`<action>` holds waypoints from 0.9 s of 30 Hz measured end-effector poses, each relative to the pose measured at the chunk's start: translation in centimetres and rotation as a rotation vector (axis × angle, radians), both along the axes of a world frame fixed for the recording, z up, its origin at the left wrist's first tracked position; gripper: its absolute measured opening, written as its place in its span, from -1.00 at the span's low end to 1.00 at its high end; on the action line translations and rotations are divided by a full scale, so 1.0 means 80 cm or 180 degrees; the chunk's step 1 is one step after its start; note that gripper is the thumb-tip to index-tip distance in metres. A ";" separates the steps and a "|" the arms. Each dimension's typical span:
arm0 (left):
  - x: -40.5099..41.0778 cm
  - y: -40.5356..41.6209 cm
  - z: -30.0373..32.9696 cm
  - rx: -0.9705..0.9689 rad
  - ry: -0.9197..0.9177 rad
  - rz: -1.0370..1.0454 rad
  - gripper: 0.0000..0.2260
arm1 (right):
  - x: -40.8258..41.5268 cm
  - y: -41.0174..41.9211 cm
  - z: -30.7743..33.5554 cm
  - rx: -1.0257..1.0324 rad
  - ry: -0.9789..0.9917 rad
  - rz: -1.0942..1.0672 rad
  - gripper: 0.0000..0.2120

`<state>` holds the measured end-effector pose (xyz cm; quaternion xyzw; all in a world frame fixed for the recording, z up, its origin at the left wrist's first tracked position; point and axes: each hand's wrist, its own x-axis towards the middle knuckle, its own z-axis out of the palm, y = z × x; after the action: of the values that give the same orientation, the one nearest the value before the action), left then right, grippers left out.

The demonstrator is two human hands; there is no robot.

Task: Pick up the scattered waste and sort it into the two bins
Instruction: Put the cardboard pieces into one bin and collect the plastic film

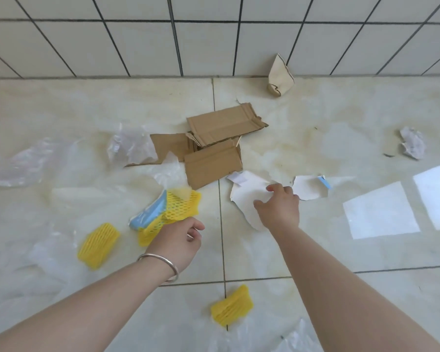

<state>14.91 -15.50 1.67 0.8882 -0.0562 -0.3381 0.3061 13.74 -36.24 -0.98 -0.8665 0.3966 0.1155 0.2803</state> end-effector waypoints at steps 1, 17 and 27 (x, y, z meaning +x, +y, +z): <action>0.003 -0.003 -0.001 -0.0053 0.0015 0.0020 -0.83 | 0.010 -0.002 -0.003 -0.0144 0.0125 0.0176 -0.50; 0.151 -0.086 0.003 0.0191 -0.1357 -0.0272 -0.70 | 0.025 -0.016 -0.008 -0.0091 0.0687 0.0419 -0.18; 0.171 -0.101 -0.033 0.1003 -0.1448 -0.1178 -0.40 | -0.018 -0.027 0.013 0.0855 0.0118 -0.0494 -0.23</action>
<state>28.61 -23.61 -0.97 0.9520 -0.2305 -0.1856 0.0780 12.28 -38.39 0.06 -0.7856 0.4485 0.1615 0.3945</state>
